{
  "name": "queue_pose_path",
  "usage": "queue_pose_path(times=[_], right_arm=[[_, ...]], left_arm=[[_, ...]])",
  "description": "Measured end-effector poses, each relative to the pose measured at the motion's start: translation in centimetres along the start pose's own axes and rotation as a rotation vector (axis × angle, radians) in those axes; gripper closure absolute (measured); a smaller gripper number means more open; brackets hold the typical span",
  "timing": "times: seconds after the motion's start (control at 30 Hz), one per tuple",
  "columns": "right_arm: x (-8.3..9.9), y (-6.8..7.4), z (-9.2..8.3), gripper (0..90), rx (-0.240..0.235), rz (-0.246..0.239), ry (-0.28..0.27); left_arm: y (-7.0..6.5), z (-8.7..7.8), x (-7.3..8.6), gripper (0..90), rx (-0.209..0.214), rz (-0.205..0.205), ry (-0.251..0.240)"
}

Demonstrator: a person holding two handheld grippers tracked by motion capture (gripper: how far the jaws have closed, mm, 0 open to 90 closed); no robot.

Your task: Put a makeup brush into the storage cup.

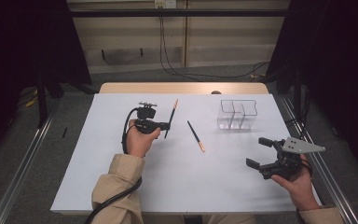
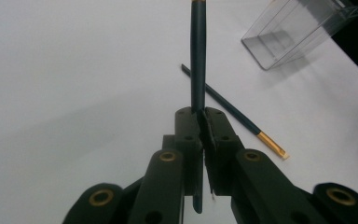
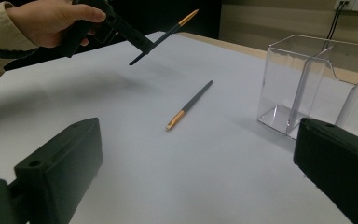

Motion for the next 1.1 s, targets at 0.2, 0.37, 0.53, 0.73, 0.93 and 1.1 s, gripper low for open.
queue_pose_path(times=[0.2,0.37,0.53,0.73,0.93,1.1], right_arm=[[0.0,0.0,0.2,0.7,-0.004,0.005,-0.001],[-0.1,0.0,0.4,0.8,-0.004,0.007,-0.003],[-0.2,0.0,0.6,0.8,-0.007,0.011,-0.005],[-0.5,0.0,0.9,0.7,-0.007,0.016,-0.014],[-0.7,0.1,1.2,0.7,-0.011,0.026,-0.02],[-0.9,0.0,1.4,0.7,-0.009,0.029,-0.022]], left_arm=[[-0.4,-0.5,0.3,85.1,0.037,0.002,-0.057],[-0.9,-0.7,0.5,85.1,0.061,0.001,-0.089],[-1.7,-0.9,0.6,85.1,0.093,0.021,-0.129],[-2.3,-1.2,0.9,85.1,0.127,0.026,-0.165],[-3.2,-1.5,1.2,85.1,0.163,0.06,-0.186],[-3.9,-1.7,1.3,85.1,0.188,0.069,-0.201]])
Point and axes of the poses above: each handheld gripper's, and its own axes: z roughly forward along the jaws, x roughly out of its underside, y roughly to its left, the point moved 6 cm from there along z, roughly forward along the jaws, and after that the axes turned 5 degrees about -x, right-handed, at the moved point
